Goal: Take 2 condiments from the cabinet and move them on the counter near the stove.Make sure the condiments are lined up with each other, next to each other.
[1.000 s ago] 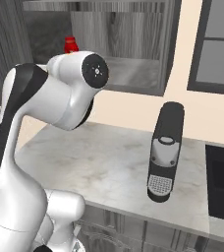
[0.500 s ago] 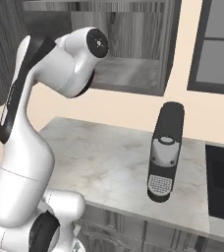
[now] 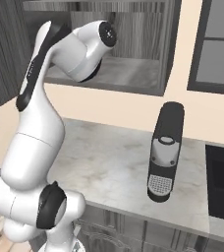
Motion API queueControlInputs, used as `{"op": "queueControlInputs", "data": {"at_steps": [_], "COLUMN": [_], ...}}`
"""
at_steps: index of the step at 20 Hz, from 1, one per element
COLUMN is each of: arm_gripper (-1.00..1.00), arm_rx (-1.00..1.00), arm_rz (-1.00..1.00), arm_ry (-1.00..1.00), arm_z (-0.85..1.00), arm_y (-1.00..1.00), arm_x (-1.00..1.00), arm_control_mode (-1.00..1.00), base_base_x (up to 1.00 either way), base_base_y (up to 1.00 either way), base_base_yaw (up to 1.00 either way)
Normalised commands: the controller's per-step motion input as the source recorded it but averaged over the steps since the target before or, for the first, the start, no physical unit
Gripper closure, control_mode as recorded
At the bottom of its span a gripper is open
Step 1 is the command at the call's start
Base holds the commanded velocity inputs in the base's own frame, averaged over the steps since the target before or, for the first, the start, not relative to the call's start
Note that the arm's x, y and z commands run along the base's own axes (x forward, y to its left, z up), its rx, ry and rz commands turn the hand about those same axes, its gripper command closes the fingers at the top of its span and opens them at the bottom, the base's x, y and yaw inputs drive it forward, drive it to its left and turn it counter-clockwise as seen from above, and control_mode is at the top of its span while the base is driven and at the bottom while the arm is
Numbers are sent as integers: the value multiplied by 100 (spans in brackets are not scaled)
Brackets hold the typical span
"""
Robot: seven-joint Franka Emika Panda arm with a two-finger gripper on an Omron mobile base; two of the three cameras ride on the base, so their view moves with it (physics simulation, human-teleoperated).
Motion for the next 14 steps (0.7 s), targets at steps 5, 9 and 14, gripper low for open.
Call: {"op": "queueControlInputs", "data": {"at_steps": [5, 9, 14], "arm_gripper": [-100, -100, -100], "arm_rx": [0, 0, 0], "arm_rz": [4, 3, 2], "arm_ry": [-3, -3, 0], "arm_z": [8, 4, 0], "arm_y": [0, 0, 2], "arm_x": [45, 44, 47], "arm_control_mode": [-100, -100, -100], "base_base_x": [0, 0, 0], "base_base_y": [0, 0, 0], "base_base_yaw": [0, 0, 0]}}
